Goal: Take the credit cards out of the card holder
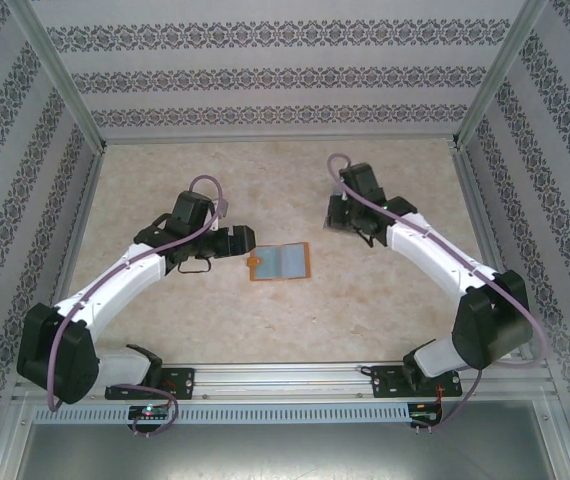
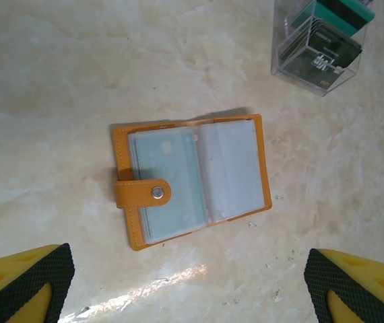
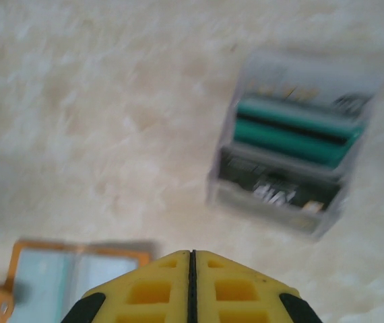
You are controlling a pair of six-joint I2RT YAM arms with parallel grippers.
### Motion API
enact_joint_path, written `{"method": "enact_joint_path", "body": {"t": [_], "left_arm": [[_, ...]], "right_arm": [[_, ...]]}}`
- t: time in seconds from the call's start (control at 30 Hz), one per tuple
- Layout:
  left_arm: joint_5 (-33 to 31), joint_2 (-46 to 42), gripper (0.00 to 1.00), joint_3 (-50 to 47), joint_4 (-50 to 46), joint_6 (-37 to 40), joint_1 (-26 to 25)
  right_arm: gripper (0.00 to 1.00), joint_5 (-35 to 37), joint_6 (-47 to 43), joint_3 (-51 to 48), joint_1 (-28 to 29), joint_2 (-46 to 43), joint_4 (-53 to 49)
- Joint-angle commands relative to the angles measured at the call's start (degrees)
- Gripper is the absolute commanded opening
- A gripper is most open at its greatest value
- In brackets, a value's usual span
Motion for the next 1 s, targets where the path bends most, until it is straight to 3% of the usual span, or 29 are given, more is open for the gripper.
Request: {"method": "enact_joint_path", "body": {"t": [0.0, 0.23, 0.43, 0.9, 0.97], "left_arm": [[-0.4, 2.2, 0.9, -0.4, 2.0, -3.3, -1.4], [-5.8, 8.0, 0.81, 0.2, 4.1, -10.3, -6.7], [-6.4, 12.4, 0.75, -1.6, 8.0, -15.4, -8.8], [-6.5, 19.1, 0.67, 0.1, 10.4, -15.3, -10.1], [-6.0, 19.7, 0.63, 0.1, 10.9, -15.2, -10.2]], "right_arm": [[0.0, -2.5, 4.6, -3.7, 2.7, -0.8, 0.2], [0.0, -8.3, 6.6, -8.6, 6.0, 1.6, 1.6], [0.0, -12.8, 8.2, -12.1, 7.3, 3.9, 5.1], [0.0, -13.6, 8.4, -9.1, 7.4, 11.9, 5.9], [0.0, -13.4, 8.2, -9.0, 7.4, 12.8, 6.5]]}}
